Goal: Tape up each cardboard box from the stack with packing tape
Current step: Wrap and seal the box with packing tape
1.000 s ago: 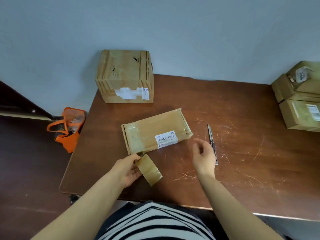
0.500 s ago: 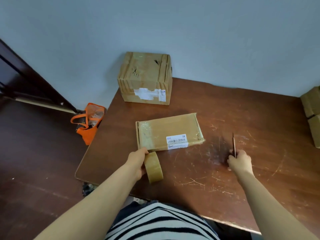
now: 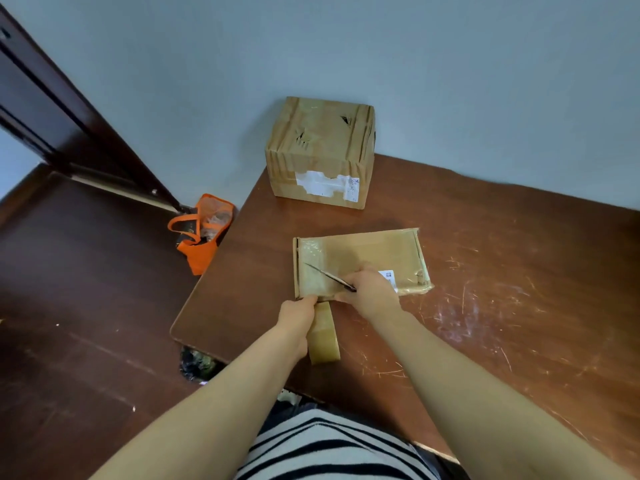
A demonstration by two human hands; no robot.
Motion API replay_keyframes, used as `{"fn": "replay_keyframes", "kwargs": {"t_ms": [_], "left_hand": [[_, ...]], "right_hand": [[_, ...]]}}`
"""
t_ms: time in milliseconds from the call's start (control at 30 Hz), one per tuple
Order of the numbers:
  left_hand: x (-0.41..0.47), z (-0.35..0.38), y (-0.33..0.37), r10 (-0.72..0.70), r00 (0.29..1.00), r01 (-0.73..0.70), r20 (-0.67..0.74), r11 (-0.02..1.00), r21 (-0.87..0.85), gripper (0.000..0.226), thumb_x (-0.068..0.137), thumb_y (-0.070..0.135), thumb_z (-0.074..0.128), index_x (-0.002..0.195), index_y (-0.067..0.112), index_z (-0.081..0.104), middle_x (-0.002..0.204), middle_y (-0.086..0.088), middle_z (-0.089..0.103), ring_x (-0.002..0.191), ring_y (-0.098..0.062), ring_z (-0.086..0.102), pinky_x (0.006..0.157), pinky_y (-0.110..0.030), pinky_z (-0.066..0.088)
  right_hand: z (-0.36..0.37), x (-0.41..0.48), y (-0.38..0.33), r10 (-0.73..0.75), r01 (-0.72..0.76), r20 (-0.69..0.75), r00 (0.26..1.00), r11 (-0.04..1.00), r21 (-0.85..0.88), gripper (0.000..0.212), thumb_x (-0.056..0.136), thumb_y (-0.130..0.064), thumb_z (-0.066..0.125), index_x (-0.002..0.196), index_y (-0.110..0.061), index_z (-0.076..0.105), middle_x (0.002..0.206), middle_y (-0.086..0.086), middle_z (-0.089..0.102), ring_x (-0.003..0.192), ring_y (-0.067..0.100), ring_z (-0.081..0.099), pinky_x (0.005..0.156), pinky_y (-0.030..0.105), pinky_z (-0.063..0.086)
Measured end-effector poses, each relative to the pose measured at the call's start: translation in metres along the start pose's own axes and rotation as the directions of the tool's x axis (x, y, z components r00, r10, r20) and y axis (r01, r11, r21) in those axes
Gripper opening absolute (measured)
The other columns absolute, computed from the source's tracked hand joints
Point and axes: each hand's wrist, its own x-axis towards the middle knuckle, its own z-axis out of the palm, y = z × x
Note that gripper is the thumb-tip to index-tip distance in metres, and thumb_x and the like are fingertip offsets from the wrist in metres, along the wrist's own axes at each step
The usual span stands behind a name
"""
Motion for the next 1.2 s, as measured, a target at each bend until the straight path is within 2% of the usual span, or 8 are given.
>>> {"fn": "replay_keyframes", "kwargs": {"t_ms": [133, 300, 400, 500, 567, 867, 1033, 1200], "left_hand": [[-0.013, 0.003, -0.002, -0.018, 0.999, 0.019, 0.031, 0.999, -0.027, 0.008, 0.097, 0.007, 0.05, 0.096, 0.0, 0.048, 0.065, -0.014, 0.054, 0.035, -0.017, 0.053, 0.035, -0.019, 0.043], [-0.017, -0.012, -0.007, -0.08, 0.996, 0.08, 0.047, 0.997, -0.017, 0.013, 0.093, 0.01, 0.053, 0.099, -0.001, 0.048, 0.072, -0.017, 0.058, 0.044, -0.022, 0.055, 0.046, -0.026, 0.05], [-0.016, -0.015, -0.005, -0.112, 0.993, 0.111, 0.034, 0.994, 0.017, 0.027, 0.089, 0.017, 0.058, 0.109, 0.0, 0.054, 0.087, -0.019, 0.065, 0.062, -0.027, 0.061, 0.063, -0.036, 0.055], [-0.016, -0.013, -0.001, -0.115, 0.991, 0.115, 0.066, 0.993, 0.001, 0.013, 0.091, 0.007, 0.054, 0.086, -0.003, 0.058, 0.053, -0.013, 0.056, 0.033, -0.02, 0.051, 0.039, -0.024, 0.048], [-0.014, -0.011, -0.001, -0.113, 0.991, 0.114, 0.066, 0.993, -0.008, 0.014, 0.094, 0.005, 0.05, 0.086, -0.003, 0.058, 0.05, -0.012, 0.054, 0.028, -0.019, 0.048, 0.033, -0.023, 0.044], [-0.001, -0.012, -0.003, -0.166, 0.983, 0.169, 0.075, 0.985, -0.04, 0.027, 0.099, 0.008, 0.038, 0.083, -0.004, 0.057, 0.059, -0.013, 0.054, 0.036, -0.019, 0.048, 0.041, -0.025, 0.045], [-0.006, -0.011, 0.0, -0.167, 0.982, 0.166, 0.083, 0.986, 0.019, 0.019, 0.096, 0.008, 0.046, 0.085, -0.001, 0.059, 0.065, -0.013, 0.054, 0.049, -0.022, 0.048, 0.06, -0.034, 0.049], [0.002, -0.012, -0.001, -0.145, 0.989, 0.143, 0.044, 0.989, 0.045, 0.03, 0.096, 0.006, 0.034, 0.082, -0.002, 0.059, 0.064, -0.013, 0.056, 0.049, -0.023, 0.05, 0.058, -0.034, 0.049]], "right_hand": [[0.007, 0.0, -0.001, 0.01, -0.009, 0.011, 1.0, 0.995, -0.098, 0.032, 0.094, -0.04, 0.054, 0.121, -0.025, 0.064, 0.122, 0.005, 0.043, 0.1, 0.026, 0.056, 0.076, 0.036, 0.049], [0.006, 0.002, -0.002, 0.032, -0.029, 0.023, 0.999, 0.992, -0.124, 0.028, 0.095, -0.036, 0.055, 0.118, -0.022, 0.066, 0.123, 0.006, 0.042, 0.101, 0.028, 0.056, 0.077, 0.037, 0.05], [0.002, 0.005, -0.005, 0.078, -0.071, 0.055, 0.995, 0.99, -0.121, 0.021, 0.092, -0.033, 0.06, 0.097, -0.014, 0.068, 0.104, 0.004, 0.044, 0.089, 0.028, 0.056, 0.067, 0.031, 0.041], [-0.012, 0.005, -0.006, 0.002, -0.019, 0.115, 0.993, 0.989, 0.147, 0.026, 0.088, -0.032, 0.066, 0.071, -0.016, 0.057, 0.069, -0.003, 0.045, 0.062, 0.018, 0.048, 0.058, 0.027, 0.035], [-0.025, -0.003, -0.009, -0.086, 0.06, 0.098, 0.991, 0.968, 0.243, 0.017, 0.093, -0.038, 0.058, 0.087, -0.023, 0.061, 0.072, -0.009, 0.052, 0.065, 0.011, 0.05, 0.062, 0.028, 0.039], [-0.042, -0.027, -0.019, -0.197, 0.283, 0.21, 0.958, 0.783, -0.554, 0.03, 0.101, -0.03, 0.033, 0.118, -0.026, 0.057, 0.092, -0.001, 0.059, 0.092, 0.024, 0.055, 0.06, 0.027, 0.034], [-0.034, -0.025, -0.027, -0.143, 0.272, 0.24, 0.96, 0.671, -0.689, 0.019, 0.092, -0.012, 0.043, 0.096, -0.024, 0.057, 0.066, -0.006, 0.032, 0.076, 0.022, 0.043, 0.049, 0.024, 0.019], [-0.014, -0.026, -0.032, -0.124, 0.273, 0.25, 0.96, 0.595, -0.756, 0.022, 0.09, 0.001, 0.044, 0.092, -0.014, 0.06, 0.088, -0.001, 0.059, 0.078, 0.023, 0.059, 0.061, 0.027, 0.036]]}}
